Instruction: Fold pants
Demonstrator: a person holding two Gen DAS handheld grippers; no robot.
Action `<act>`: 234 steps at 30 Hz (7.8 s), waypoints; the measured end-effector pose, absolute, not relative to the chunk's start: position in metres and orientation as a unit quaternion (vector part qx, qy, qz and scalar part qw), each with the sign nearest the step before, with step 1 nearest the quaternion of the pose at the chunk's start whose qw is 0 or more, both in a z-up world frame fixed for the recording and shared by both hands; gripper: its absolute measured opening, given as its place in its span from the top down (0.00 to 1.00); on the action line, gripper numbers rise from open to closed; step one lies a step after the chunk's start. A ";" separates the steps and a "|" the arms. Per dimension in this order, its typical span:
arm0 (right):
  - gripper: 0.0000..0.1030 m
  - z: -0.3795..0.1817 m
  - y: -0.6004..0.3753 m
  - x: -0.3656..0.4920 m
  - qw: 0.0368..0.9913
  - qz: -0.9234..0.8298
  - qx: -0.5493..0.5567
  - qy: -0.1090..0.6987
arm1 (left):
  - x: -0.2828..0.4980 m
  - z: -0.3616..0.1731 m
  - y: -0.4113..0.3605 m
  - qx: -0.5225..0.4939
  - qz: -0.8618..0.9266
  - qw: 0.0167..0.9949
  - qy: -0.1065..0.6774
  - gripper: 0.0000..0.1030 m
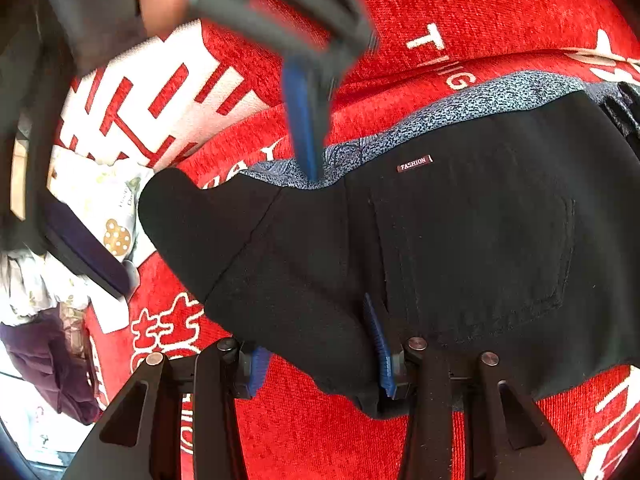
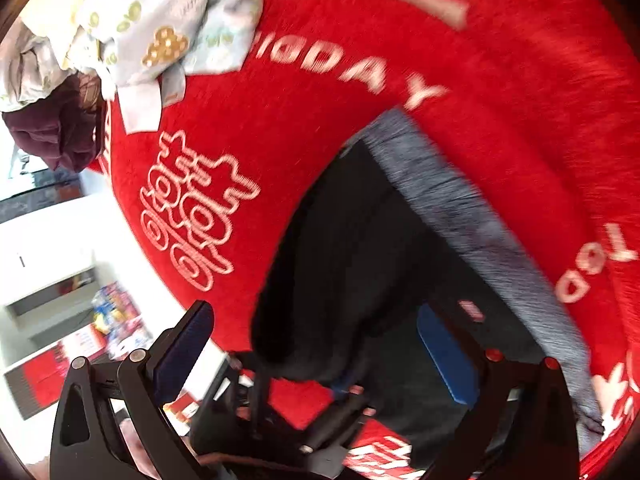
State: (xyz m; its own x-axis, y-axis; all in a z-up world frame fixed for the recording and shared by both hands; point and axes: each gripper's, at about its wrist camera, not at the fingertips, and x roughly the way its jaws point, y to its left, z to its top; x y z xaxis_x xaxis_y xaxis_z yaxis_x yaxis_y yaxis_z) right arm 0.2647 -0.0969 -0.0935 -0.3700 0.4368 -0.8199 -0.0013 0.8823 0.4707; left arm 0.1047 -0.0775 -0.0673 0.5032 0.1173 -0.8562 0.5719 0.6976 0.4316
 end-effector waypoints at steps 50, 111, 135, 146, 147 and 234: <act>0.75 -0.079 -0.523 -0.120 0.668 0.029 0.534 0.517 | -0.147 0.000 -0.367 0.427 -0.447 0.690 0.376 0.54; 0.76 -0.045 -0.486 -0.130 0.739 -0.133 0.351 0.560 | 0.065 -0.033 -0.243 0.214 -0.234 0.720 0.617 0.01; 0.23 -0.034 -0.493 -0.145 0.718 -0.152 0.351 0.582 | 0.066 -0.039 -0.230 0.162 -0.257 0.685 0.663 0.01; 0.21 -0.053 -0.513 -0.136 0.699 -0.130 0.377 0.593 | 0.082 -0.062 -0.221 0.094 -0.282 0.635 0.713 0.01; 0.21 -0.054 -0.514 -0.135 0.699 -0.126 0.377 0.594 | 0.081 -0.061 -0.224 0.093 -0.288 0.633 0.713 0.01; 0.87 -0.042 -0.370 -0.075 0.729 -0.070 0.309 0.607 | 0.025 -0.055 -0.195 0.206 -0.285 0.722 0.596 0.00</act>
State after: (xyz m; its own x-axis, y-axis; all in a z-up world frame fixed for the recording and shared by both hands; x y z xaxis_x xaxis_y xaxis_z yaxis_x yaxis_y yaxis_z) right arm -0.0755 -0.3702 -0.0425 0.2536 0.2727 -0.9281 0.4763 0.7999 0.3651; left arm 0.0254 -0.1945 -0.0554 0.1287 -0.1660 -0.9777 0.6563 0.7534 -0.0415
